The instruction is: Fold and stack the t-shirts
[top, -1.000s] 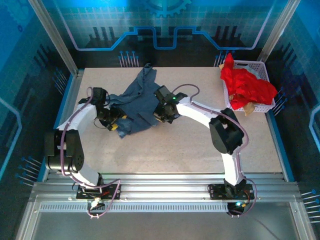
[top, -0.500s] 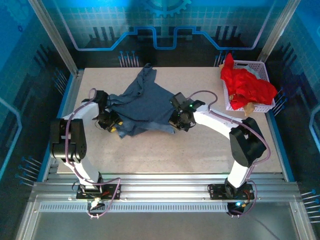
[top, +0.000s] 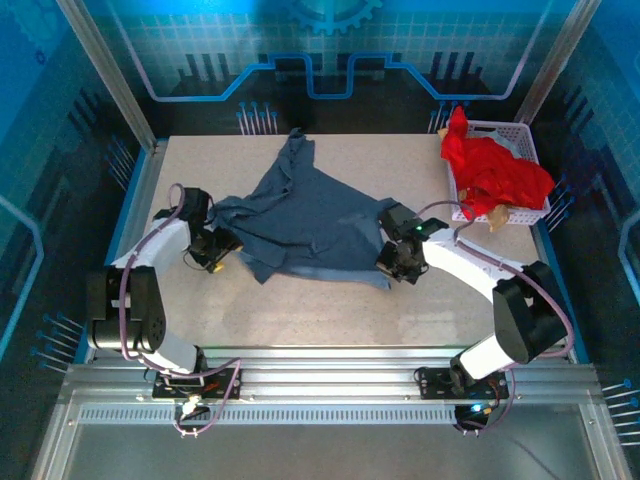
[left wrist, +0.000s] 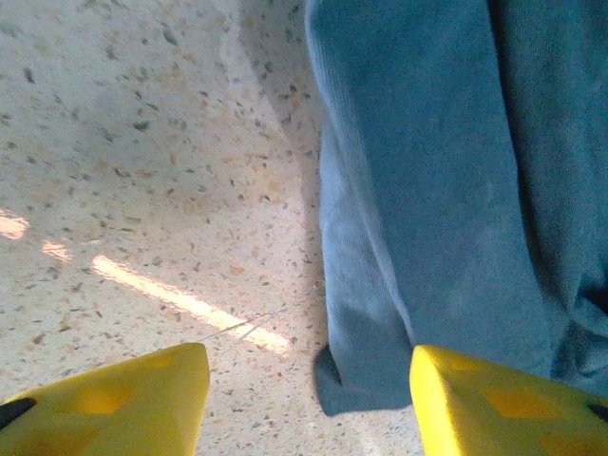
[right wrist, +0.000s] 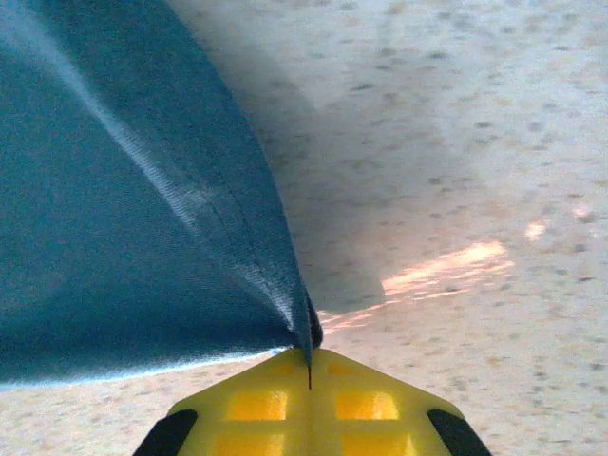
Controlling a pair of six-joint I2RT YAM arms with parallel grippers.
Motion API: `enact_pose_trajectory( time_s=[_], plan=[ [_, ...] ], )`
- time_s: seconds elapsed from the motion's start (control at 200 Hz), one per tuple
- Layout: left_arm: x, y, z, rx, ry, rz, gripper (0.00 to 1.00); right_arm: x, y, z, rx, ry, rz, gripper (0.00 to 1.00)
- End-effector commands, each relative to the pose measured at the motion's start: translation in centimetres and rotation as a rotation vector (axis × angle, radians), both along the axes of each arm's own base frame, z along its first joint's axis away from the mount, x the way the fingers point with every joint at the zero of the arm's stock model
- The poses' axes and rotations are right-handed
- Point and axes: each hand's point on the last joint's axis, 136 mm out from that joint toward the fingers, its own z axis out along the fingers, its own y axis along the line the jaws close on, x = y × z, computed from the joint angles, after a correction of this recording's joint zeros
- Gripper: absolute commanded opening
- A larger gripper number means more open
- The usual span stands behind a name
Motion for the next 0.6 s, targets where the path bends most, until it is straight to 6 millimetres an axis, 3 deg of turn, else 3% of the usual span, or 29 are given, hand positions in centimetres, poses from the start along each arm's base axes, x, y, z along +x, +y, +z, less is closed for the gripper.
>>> enact_pose_trajectory(
  time_s=[0.0,0.17,0.26,0.405,0.54,0.595],
  plan=[
    [0.7,-1.9,-0.1,-0.100,-0.030,0.025,0.61,-1.5,-2.1,-0.7,-0.040,0.056,0.019,0.00],
    [2.6,-5.5,-0.1,-0.148,-0.047,-0.008,0.60,-1.9,-3.8,-1.2,-0.048,0.081,0.002,0.00],
    [3.0,-6.8,-0.7,-0.150,-0.032,-0.019,0.54,-2.0,-4.2,-1.2,-0.046,0.076,-0.005,0.00],
    [3.0,-7.0,-1.5,-0.106,0.000,-0.035,0.33,-2.0,-4.4,-0.9,-0.041,0.062,-0.011,0.00],
    [2.9,-6.2,-1.1,-0.066,-0.008,-0.045,0.00,-1.8,-4.7,-0.8,-0.049,0.053,-0.013,0.00],
    [2.8,-5.8,-0.4,-0.046,-0.025,-0.044,0.00,-1.7,-4.9,-0.9,-0.050,0.053,-0.017,0.00]
  ],
)
